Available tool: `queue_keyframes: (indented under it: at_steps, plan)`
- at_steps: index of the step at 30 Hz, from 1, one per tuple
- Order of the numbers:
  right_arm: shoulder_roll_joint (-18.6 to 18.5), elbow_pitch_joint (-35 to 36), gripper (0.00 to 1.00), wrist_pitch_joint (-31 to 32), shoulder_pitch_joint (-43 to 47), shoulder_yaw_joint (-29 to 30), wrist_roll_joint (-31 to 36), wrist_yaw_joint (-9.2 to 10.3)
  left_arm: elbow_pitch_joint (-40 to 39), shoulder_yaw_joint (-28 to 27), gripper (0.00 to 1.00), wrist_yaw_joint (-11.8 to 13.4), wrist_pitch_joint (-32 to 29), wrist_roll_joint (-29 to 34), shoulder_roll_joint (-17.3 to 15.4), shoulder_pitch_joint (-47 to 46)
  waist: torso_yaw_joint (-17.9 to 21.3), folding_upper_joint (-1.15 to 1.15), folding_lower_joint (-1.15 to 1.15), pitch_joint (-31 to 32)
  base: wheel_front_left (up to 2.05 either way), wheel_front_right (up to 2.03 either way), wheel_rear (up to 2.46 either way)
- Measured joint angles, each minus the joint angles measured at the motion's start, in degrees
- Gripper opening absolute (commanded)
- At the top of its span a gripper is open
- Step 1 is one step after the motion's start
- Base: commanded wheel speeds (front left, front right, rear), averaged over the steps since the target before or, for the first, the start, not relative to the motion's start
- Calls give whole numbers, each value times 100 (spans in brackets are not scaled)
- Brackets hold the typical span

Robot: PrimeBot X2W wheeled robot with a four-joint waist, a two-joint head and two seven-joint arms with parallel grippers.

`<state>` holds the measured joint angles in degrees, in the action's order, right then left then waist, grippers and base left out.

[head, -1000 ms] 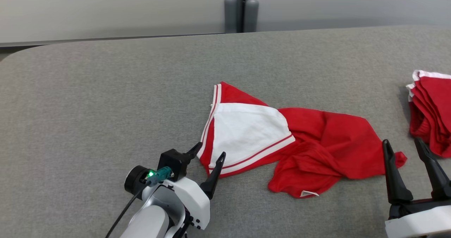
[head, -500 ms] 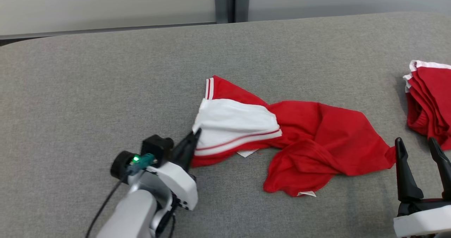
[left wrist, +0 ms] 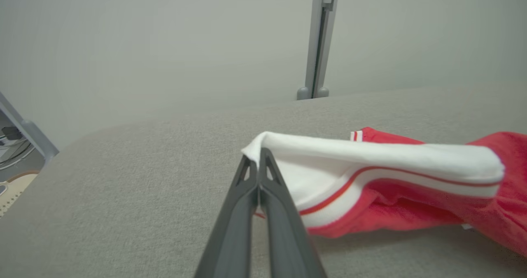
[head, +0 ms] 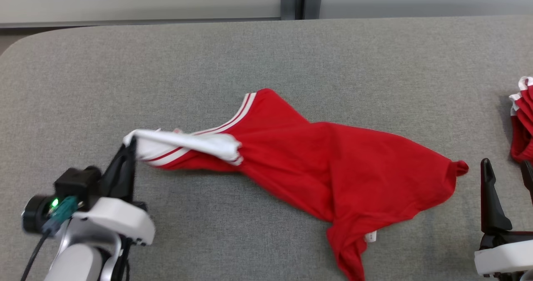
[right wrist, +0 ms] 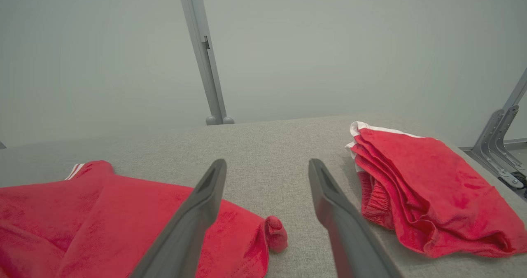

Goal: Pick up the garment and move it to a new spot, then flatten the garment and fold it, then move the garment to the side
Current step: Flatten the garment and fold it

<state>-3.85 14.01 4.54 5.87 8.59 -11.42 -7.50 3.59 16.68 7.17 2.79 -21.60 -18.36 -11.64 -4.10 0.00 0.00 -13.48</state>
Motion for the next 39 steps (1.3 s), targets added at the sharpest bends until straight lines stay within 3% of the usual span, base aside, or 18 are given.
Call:
queue_keyframes:
  at_steps: [3,5,6,7,13,17,25,39]
  plan:
    - [5,0,100,8,-25,27,-1,0,-47,-286,0,156,-58,-225,-102,414,-24,0,0,-74,0,0,0]
    - [8,5,100,10,-100,15,2,0,127,-338,0,118,-58,-493,-15,683,-21,0,0,-136,0,0,0]
    - [7,5,100,22,-123,5,4,0,229,-310,39,38,-26,-602,69,704,-21,0,0,-151,0,0,0]
    - [0,3,100,25,-127,-16,13,0,293,-300,100,-43,93,-709,181,720,-23,0,0,-154,0,0,0]
    - [-80,38,100,62,-143,-135,100,0,543,-352,100,-140,858,-769,481,716,-44,0,0,4,0,0,0]
    - [-88,103,100,127,-63,-180,152,1,390,-444,100,-105,1127,-566,478,617,-84,0,0,209,0,0,0]
    - [-55,123,100,235,380,-424,254,0,33,-293,100,73,1193,20,416,666,-117,0,0,745,0,0,0]
    - [4,166,100,347,561,-653,241,0,-127,-134,100,198,983,97,357,837,-152,0,0,982,0,0,0]
